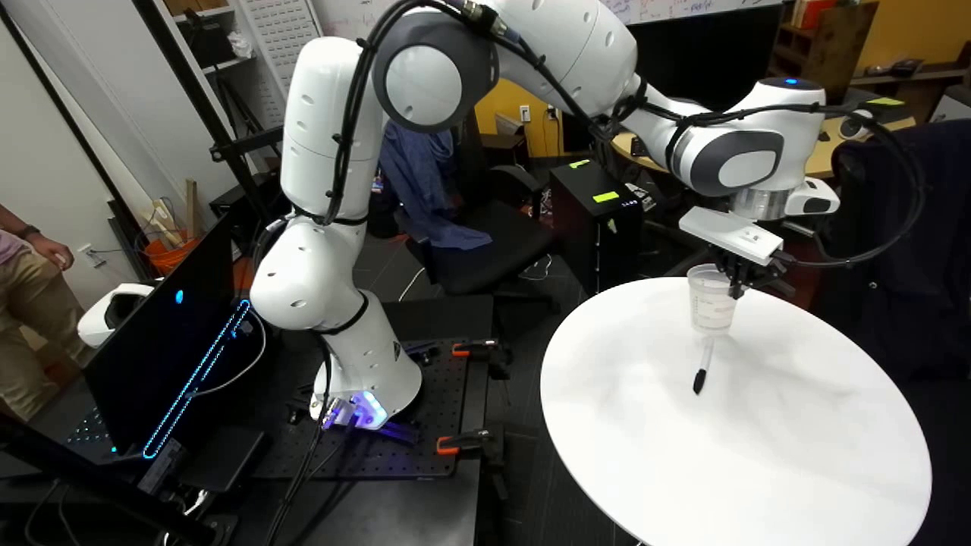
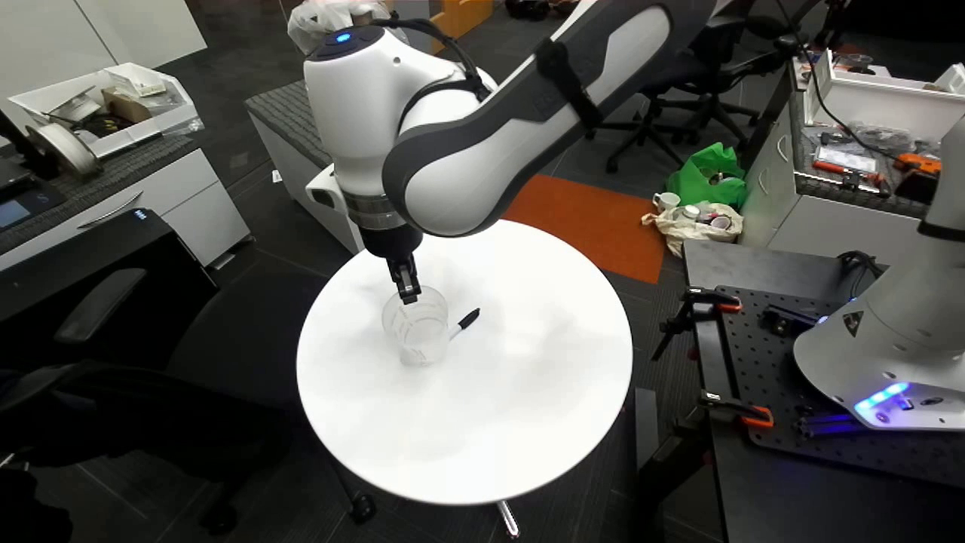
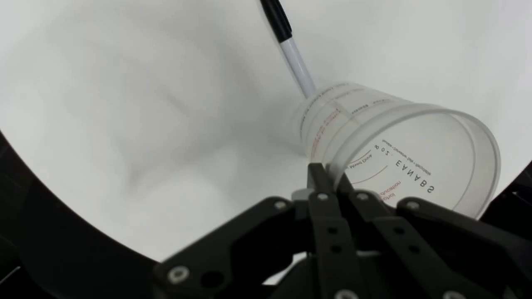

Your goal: Move the cup to the left

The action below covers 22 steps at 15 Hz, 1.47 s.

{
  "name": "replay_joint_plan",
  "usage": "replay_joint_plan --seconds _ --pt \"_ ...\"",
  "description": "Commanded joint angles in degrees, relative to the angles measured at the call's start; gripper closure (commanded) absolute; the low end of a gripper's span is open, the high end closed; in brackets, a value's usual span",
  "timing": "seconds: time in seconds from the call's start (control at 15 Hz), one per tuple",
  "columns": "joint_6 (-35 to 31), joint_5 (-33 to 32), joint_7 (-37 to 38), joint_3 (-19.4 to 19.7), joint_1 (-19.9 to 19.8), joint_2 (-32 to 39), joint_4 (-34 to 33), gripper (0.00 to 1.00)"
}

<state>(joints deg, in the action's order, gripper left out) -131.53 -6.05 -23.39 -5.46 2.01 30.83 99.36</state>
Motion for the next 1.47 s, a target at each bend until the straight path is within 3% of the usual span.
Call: replay_joint_plan --seconds 0.0,0.8,1.4 --pt "-2.1 0.8 -4.6 -2.2 -1.3 -0.2 1.1 0.99" --pt "0.7 3.3 -14.5 -7.5 -1.8 2.5 -2.2 0.99" --pt "4.7 5.1 -22.7 -8.1 -2.1 8.2 -8.1 0.99"
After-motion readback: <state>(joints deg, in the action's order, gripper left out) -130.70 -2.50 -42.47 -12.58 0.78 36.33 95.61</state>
